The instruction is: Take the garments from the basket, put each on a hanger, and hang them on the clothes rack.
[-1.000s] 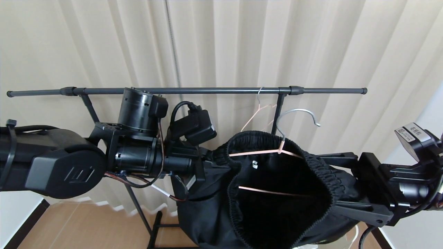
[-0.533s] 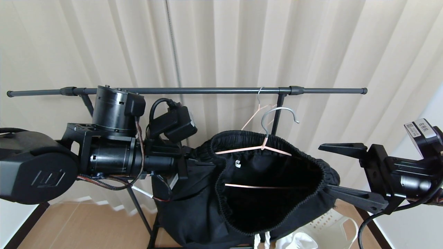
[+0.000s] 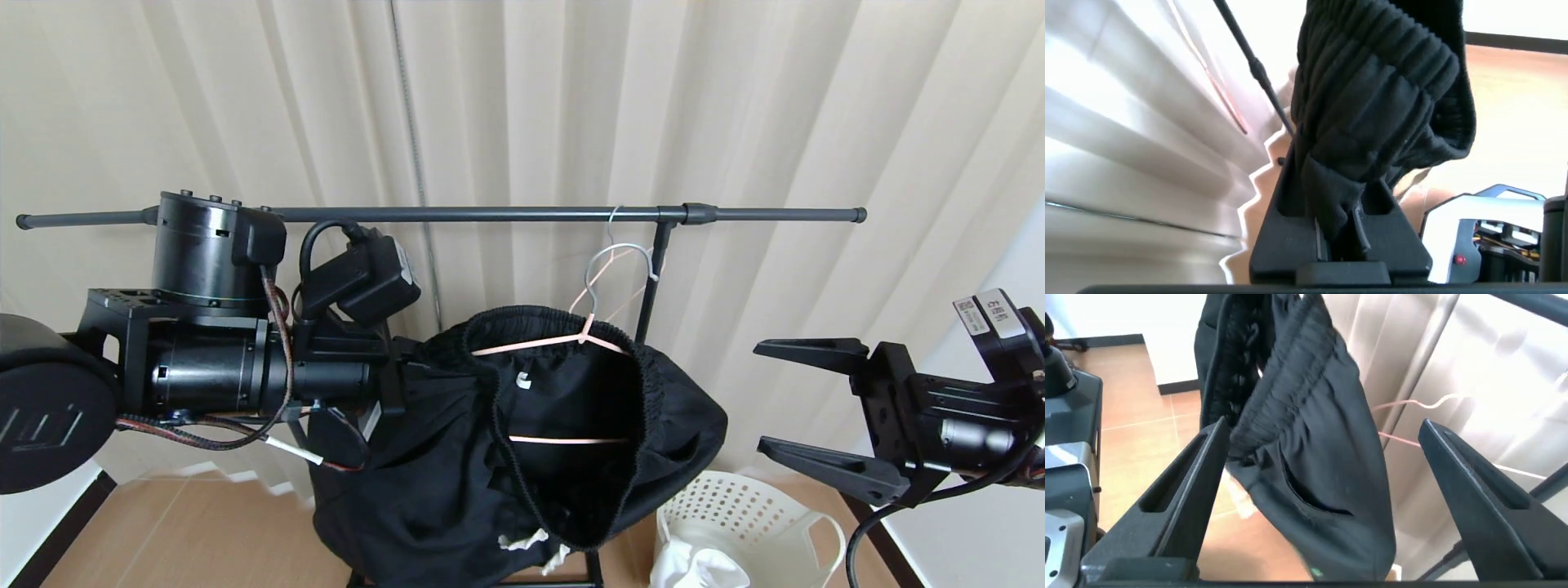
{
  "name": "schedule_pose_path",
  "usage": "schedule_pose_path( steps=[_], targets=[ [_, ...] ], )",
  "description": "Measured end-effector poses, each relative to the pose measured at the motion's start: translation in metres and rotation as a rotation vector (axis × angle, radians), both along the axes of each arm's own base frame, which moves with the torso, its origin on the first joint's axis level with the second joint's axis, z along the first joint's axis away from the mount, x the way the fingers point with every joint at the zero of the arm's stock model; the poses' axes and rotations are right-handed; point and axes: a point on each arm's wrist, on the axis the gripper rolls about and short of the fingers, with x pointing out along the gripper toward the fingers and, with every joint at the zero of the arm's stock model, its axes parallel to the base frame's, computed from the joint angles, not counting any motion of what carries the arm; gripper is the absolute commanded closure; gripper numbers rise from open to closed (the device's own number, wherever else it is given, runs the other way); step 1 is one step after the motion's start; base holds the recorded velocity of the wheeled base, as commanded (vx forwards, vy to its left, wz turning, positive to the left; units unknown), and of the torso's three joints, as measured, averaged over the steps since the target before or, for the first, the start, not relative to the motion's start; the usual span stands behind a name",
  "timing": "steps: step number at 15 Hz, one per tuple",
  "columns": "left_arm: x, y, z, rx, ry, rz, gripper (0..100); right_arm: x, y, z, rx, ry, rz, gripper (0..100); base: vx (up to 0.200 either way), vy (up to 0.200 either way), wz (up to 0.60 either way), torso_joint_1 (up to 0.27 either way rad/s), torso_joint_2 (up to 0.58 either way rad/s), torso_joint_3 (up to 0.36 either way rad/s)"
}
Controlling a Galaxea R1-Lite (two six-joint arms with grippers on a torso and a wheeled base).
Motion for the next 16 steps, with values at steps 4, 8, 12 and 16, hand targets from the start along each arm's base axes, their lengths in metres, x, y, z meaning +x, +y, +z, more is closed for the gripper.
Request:
schedule_pose_path(
  steps=[4,8,12,16],
  targets=[
    [-0.003,0.009,0.004,-0.006,-0.01,0.025,100,0.003,-0.003,-0.002,-0.004,0.005,-0.014,0,0.0,0.0,0.0,0.0,0.0,0.0],
    [-0.008,0.018,0.013,-0.041,-0.01,0.062,100,0.017,-0.005,-0.015,-0.065,-0.002,-0.131,0,0.0,0.0,0.0,0.0,0.0,0.0],
    [-0.017,0.025,0.02,-0.061,-0.023,0.077,100,0.034,0.002,-0.037,-0.127,0.022,-0.194,0,0.0,0.0,0.0,0.0,0.0,0.0],
    [-0.026,0.029,0.026,-0.082,-0.032,0.084,100,0.049,0.012,-0.059,-0.151,0.034,-0.218,0,0.0,0.0,0.0,0.0,0.0,0.0]
  ],
)
